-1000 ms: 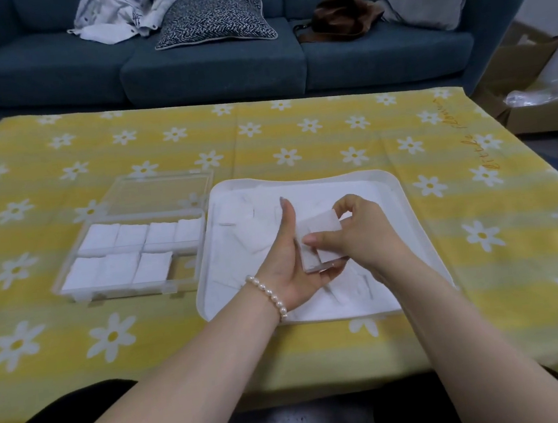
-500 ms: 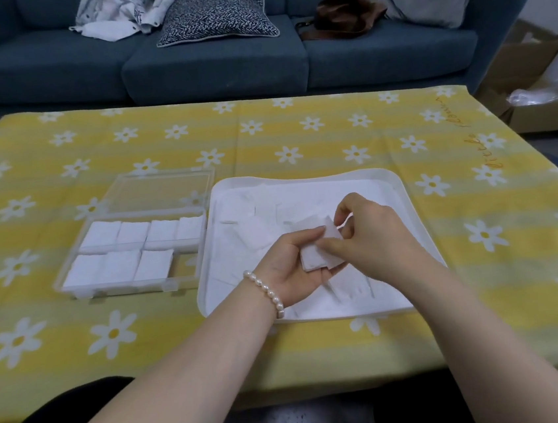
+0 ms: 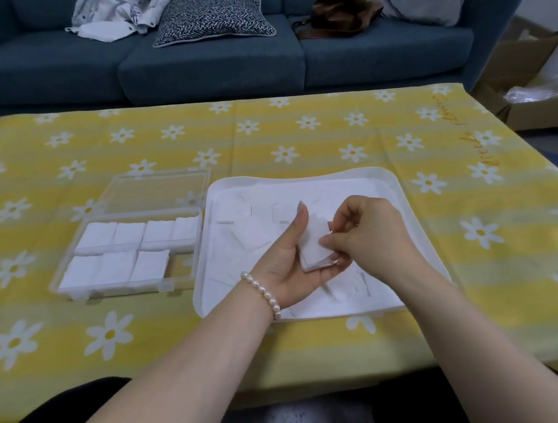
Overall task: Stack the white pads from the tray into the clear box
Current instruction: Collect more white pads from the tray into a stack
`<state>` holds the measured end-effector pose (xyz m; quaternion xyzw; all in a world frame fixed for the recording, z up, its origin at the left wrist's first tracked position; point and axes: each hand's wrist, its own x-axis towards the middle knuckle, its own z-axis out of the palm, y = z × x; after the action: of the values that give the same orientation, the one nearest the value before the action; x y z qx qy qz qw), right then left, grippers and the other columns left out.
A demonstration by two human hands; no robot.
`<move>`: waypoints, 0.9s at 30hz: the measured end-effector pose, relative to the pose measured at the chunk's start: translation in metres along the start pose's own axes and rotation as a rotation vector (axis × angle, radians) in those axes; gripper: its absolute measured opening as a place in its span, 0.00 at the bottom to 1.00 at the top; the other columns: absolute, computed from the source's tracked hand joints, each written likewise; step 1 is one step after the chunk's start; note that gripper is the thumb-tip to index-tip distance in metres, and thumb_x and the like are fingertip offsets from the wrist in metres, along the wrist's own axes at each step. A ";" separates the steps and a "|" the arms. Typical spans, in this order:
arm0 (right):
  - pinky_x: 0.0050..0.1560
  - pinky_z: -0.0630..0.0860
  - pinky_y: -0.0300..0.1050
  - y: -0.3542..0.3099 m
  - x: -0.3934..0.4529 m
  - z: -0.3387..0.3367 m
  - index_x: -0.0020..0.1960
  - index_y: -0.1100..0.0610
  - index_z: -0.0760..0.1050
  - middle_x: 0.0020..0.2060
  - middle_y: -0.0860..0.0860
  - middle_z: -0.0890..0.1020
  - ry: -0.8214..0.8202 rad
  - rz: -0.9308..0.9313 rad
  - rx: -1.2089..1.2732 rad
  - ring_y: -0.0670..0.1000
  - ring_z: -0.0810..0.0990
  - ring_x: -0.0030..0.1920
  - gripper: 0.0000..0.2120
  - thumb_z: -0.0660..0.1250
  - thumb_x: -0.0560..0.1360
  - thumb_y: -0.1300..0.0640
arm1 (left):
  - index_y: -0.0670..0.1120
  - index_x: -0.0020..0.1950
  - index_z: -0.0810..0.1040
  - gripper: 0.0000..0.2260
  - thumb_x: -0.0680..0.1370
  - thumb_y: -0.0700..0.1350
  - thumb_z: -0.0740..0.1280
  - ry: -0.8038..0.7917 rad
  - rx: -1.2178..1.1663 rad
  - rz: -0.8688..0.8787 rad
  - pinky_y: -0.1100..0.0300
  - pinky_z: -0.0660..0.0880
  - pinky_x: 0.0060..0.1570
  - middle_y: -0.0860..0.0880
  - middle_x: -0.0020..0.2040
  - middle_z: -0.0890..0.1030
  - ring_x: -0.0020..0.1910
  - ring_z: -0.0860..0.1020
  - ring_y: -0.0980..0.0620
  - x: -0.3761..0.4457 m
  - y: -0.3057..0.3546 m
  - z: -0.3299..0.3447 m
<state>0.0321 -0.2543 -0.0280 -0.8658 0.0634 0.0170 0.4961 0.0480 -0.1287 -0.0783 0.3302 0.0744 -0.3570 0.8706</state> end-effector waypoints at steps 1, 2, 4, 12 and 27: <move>0.28 0.77 0.40 -0.001 0.000 0.001 0.35 0.57 0.71 0.31 0.56 0.80 0.017 -0.015 -0.055 0.50 0.80 0.27 0.11 0.73 0.66 0.67 | 0.40 0.52 0.78 0.20 0.69 0.55 0.69 0.005 -0.003 -0.009 0.51 0.76 0.56 0.43 0.46 0.80 0.42 0.78 0.48 0.000 0.000 0.000; 0.29 0.76 0.40 -0.002 -0.001 0.001 0.34 0.56 0.71 0.30 0.53 0.79 0.031 -0.035 -0.112 0.49 0.80 0.28 0.11 0.72 0.66 0.65 | 0.40 0.50 0.79 0.16 0.70 0.51 0.70 0.004 0.004 -0.016 0.51 0.76 0.56 0.43 0.47 0.80 0.45 0.78 0.47 -0.001 -0.001 0.000; 0.31 0.72 0.42 -0.004 -0.002 -0.001 0.36 0.53 0.71 0.29 0.48 0.75 0.054 -0.089 -0.236 0.48 0.76 0.31 0.09 0.72 0.65 0.61 | 0.41 0.48 0.79 0.10 0.71 0.45 0.68 0.004 0.040 -0.024 0.52 0.77 0.54 0.44 0.45 0.82 0.47 0.79 0.48 -0.001 0.000 0.000; 0.68 0.55 0.45 0.006 -0.005 -0.003 0.76 0.45 0.46 0.64 0.44 0.67 -0.291 -0.442 -0.655 0.48 0.56 0.70 0.53 0.76 0.61 0.47 | 0.45 0.42 0.83 0.11 0.75 0.38 0.61 -0.024 0.137 -0.030 0.57 0.79 0.37 0.47 0.39 0.82 0.39 0.82 0.50 0.000 0.000 -0.002; 0.68 0.49 0.44 0.007 0.000 0.013 0.74 0.51 0.55 0.65 0.47 0.70 -0.203 -0.544 -0.778 0.49 0.57 0.70 0.44 0.73 0.65 0.47 | 0.44 0.45 0.79 0.10 0.74 0.31 0.62 0.025 0.182 0.011 0.57 0.76 0.41 0.46 0.41 0.79 0.43 0.80 0.50 0.000 -0.004 -0.005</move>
<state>0.0314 -0.2465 -0.0409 -0.9661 -0.2251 -0.0068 0.1259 0.0463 -0.1279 -0.0837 0.4130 0.0507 -0.3534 0.8378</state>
